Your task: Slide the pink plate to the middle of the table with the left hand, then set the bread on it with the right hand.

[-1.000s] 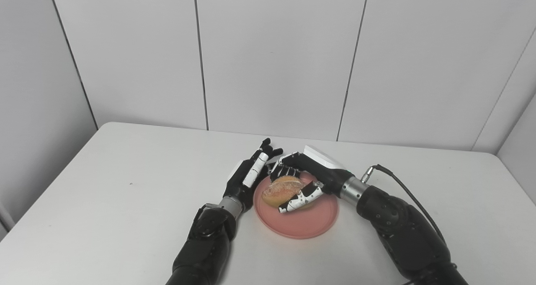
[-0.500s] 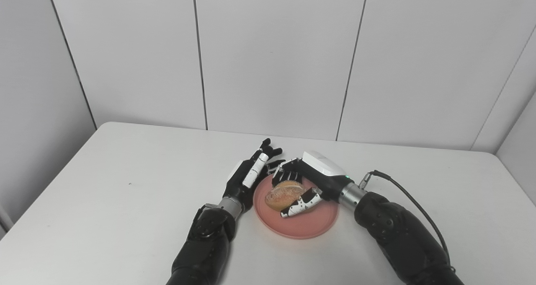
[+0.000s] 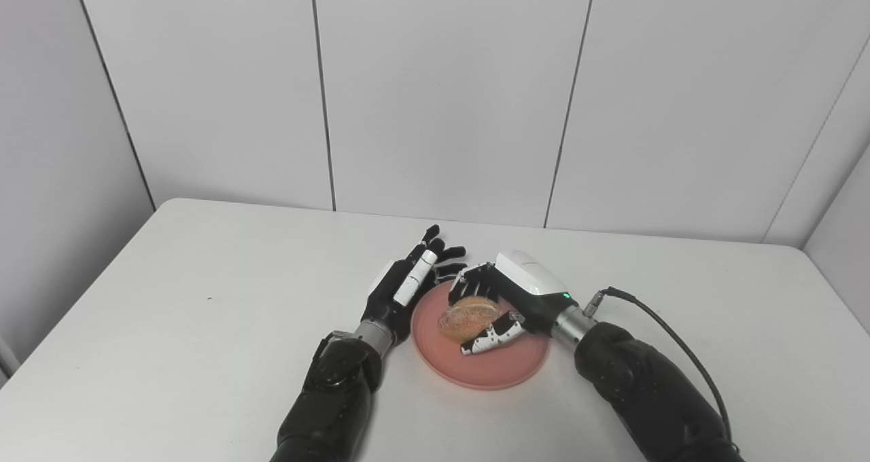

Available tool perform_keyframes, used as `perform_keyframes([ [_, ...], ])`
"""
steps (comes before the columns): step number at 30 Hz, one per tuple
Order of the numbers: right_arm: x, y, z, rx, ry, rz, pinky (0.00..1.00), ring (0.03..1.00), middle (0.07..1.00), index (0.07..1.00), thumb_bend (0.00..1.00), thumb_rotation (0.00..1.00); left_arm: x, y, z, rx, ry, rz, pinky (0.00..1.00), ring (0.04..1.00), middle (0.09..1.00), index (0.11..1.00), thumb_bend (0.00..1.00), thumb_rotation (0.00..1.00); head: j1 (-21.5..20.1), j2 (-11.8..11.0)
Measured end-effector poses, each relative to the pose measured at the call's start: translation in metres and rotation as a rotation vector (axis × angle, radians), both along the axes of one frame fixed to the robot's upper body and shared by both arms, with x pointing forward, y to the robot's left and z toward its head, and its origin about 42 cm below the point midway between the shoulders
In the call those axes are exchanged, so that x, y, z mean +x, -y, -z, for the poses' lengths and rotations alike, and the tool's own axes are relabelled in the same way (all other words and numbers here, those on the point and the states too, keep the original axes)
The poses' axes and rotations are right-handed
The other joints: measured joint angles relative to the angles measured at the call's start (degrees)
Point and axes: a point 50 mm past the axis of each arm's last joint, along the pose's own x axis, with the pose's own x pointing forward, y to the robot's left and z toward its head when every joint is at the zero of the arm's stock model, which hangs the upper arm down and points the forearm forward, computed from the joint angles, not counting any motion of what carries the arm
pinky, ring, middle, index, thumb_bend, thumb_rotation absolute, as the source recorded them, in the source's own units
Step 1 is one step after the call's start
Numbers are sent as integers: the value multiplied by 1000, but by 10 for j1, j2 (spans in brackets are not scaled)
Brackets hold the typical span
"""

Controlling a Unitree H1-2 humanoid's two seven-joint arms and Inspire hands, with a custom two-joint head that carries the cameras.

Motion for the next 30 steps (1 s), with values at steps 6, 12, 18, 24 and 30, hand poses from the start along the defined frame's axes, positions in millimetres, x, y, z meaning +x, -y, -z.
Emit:
perform_keyframes([
  [6,0,1,-1,-7,24,10,717,761,779,657,985,258,-1,0,0,10,-4,2,734,700,771,998,804,768,-1,0],
  [12,-5,0,-5,-12,55,20,822,851,857,745,1000,309,-1,0,0,5,-7,-2,724,712,761,1000,798,769,-2,2],
  [18,-6,8,-5,-23,59,27,845,875,870,763,1000,319,-1,0,1,3,-3,-10,797,782,829,1000,795,768,-2,1],
  [24,-7,10,-9,-12,72,25,842,876,872,769,1000,321,0,-1,1,13,0,-46,855,840,888,986,820,779,-4,0],
  [30,-7,16,-12,39,86,45,808,850,853,765,1000,356,-1,0,0,33,15,-63,958,944,961,999,788,783,-4,0],
])
